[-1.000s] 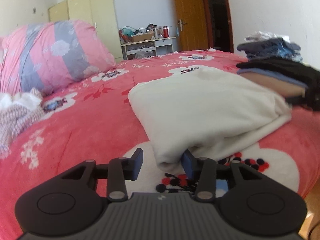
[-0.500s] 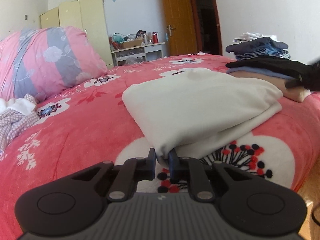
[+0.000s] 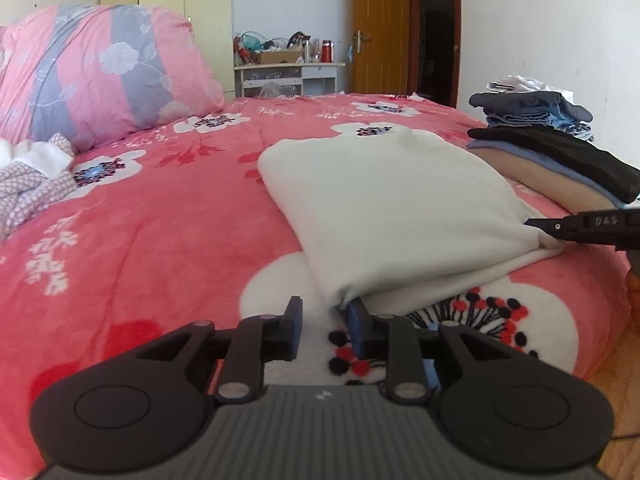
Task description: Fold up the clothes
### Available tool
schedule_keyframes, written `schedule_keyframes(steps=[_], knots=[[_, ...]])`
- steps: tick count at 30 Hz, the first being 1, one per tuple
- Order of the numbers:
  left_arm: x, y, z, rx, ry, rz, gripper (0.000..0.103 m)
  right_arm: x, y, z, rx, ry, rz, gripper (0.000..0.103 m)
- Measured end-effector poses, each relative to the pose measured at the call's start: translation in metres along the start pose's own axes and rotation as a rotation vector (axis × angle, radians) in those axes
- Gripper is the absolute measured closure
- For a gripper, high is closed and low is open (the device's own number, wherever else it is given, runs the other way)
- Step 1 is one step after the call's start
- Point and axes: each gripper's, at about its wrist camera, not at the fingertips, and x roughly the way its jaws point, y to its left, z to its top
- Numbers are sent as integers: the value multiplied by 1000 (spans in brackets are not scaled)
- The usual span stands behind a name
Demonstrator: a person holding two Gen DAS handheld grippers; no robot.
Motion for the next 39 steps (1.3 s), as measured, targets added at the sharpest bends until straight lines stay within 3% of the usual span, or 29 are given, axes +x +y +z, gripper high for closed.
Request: schedule_keyframes(steps=[4,6,11,13,16,19,22,26,28,30,33,36,39], knots=[[-36,7,8,-64,-11,27,79,0,4,-5,-77,-23,5,103],[-52,8,19,-115,-68,-8,79,-1,1,-7,-74,-43,10,103],[-29,-17,58,-81,-195,-85,73,-5,0,-18,-99,-82,8,103],[2,-28,62,-49,-165,-85,72,-5,2,-17,-113,-82,0,103],[43,-39,46,-11,-37,-16,74,-9,8,-12,-152,-64,-23,103],[45,-41,30,-17,-58,-14,73,-16,18,14,-177,-38,-39,100],[43,-39,23,-31,-84,-19,73,-14,35,51,-270,-78,-21,99],[41,-33,12,-68,-127,-47,73,30,41,74,-372,-8,-12,99],[39,-30,8,-88,-150,-75,73,65,19,66,-376,127,-85,101],[39,-29,3,-90,-170,-79,73,74,-4,64,-301,167,-92,101],[38,-30,-2,-86,-197,-78,73,63,2,98,-237,122,-130,97],[38,-32,-7,-69,-219,-72,73,75,13,127,-252,105,-56,97],[37,-32,-10,-52,-225,-74,73,119,20,139,-301,168,3,97]])
